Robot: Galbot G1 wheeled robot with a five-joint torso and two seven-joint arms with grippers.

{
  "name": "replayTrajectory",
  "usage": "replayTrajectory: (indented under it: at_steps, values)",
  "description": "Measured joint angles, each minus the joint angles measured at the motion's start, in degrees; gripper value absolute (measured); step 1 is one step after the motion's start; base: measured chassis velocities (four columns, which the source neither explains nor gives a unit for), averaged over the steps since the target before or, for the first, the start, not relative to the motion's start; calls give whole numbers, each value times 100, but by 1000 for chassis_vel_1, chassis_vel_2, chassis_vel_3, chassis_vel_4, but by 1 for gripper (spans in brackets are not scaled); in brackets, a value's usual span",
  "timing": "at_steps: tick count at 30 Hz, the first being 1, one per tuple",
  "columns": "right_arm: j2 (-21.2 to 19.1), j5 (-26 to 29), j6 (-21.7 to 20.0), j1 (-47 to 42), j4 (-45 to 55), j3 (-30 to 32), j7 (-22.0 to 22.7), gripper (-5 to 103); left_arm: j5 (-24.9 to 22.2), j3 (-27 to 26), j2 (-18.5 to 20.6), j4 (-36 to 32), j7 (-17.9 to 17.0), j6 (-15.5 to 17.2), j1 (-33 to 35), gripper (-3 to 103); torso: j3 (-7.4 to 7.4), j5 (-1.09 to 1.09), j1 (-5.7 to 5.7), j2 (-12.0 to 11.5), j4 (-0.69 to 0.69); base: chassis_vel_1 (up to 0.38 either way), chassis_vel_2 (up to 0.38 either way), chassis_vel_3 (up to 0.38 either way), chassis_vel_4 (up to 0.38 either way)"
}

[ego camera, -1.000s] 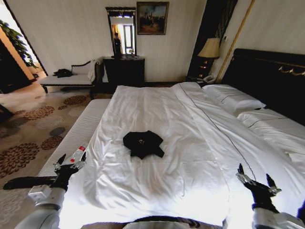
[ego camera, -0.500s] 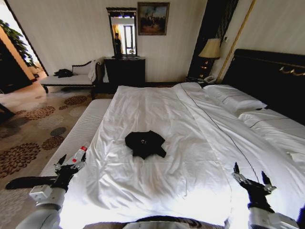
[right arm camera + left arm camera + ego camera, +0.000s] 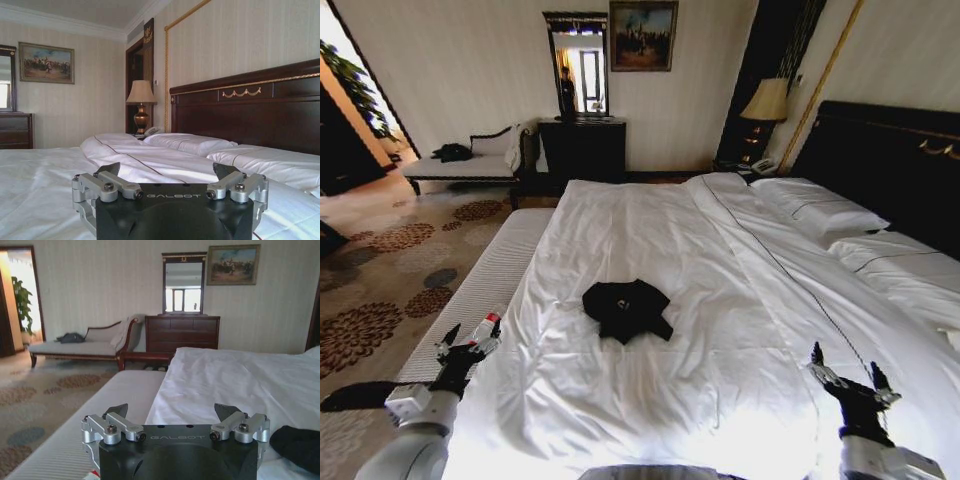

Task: Fold the clothes on the bed.

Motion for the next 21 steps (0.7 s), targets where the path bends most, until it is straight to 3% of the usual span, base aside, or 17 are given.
replayTrajectory:
  at_steps: [3, 5, 12, 21]
  values:
    - [-67, -2, -13, 15, 3, -35, 1, 100, -342, 29, 154, 173, -51, 130, -213, 99, -2, 0, -3, 1, -4, 0, 0, 0, 0]
    - [-140, -4, -47, 33, 5, -62, 1, 100, -641, 78, 316, 406, -94, 204, -438, 98, -2, 0, -4, 2, 3, 0, 0, 0, 0]
    - [-145, 28, -50, -56, 32, 27, 2, 100, -1023, 614, 650, 924, -90, 287, -1140, 98, -1, 0, -2, 1, -1, 0, 0, 0, 0]
    - [-155, -19, -132, -10, 150, -1, 8, 100, -1430, 1939, 1216, 1736, -143, 438, -2464, 97, -1, 0, -2, 1, 0, 0, 0, 0, 0]
